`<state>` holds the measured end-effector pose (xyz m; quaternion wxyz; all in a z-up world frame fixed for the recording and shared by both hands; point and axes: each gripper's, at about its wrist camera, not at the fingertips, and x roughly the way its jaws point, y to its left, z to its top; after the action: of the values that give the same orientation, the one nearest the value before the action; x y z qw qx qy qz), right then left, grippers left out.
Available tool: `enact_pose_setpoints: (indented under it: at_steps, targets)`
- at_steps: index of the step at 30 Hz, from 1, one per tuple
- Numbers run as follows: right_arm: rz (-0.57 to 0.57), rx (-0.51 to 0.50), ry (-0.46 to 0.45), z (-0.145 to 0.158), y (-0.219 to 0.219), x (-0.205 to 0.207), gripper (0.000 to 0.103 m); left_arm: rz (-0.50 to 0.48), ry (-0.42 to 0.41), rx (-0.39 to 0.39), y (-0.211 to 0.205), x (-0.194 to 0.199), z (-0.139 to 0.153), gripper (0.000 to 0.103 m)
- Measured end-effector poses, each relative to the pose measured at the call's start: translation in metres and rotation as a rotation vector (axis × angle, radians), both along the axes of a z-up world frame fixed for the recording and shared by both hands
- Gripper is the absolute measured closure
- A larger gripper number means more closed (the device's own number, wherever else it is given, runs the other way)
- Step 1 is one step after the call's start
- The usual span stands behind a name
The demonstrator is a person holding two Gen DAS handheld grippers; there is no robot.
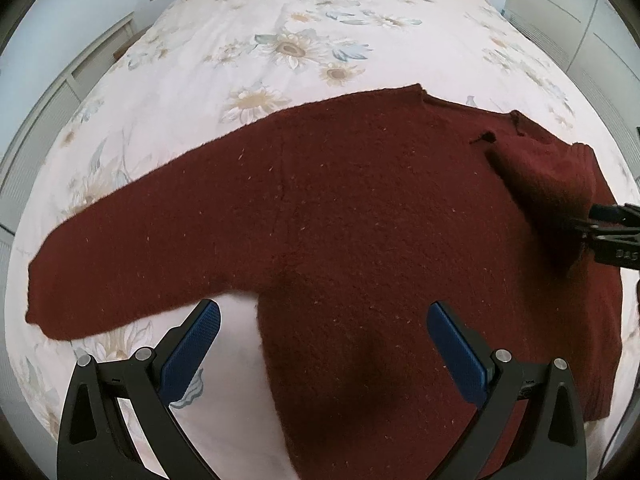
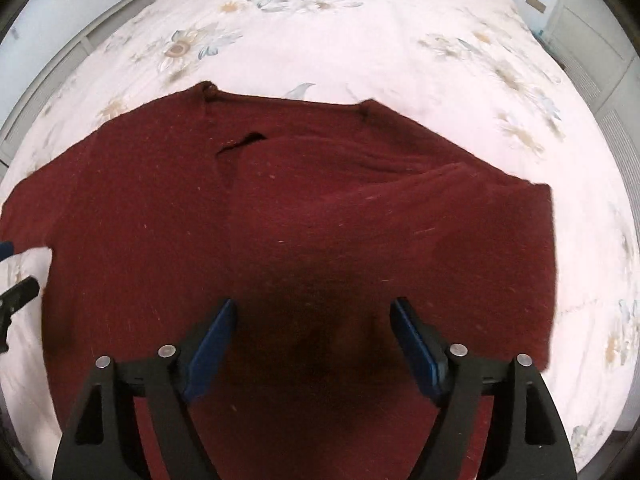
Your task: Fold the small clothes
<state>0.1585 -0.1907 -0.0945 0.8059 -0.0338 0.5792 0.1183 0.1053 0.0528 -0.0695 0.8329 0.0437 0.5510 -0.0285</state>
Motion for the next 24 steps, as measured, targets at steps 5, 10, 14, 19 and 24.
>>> enact_pose_setpoints:
  at_steps: [5,10,14,19,24]
  targets:
    - [-0.066,-0.011,-0.030,0.009,-0.048,-0.020,0.020,-0.033,0.001,-0.021,-0.012,0.001,0.002,0.001]
    - [-0.192,-0.050,-0.026,0.002,-0.102,-0.031,0.020,-0.085,0.003,-0.016,-0.032,0.006,0.002,0.001]
    - [-0.266,-0.041,-0.010,-0.008,-0.134,-0.038,0.020,-0.152,-0.006,0.001,-0.066,0.018,0.003,0.001]
    - [-0.320,-0.026,0.000,-0.021,-0.157,-0.040,0.020,-0.261,-0.025,0.025,-0.125,0.036,0.002,0.001]
    - [-0.349,0.005,0.007,-0.029,-0.178,-0.043,0.020,-0.362,-0.038,0.072,-0.185,0.047,-0.003,0.001]
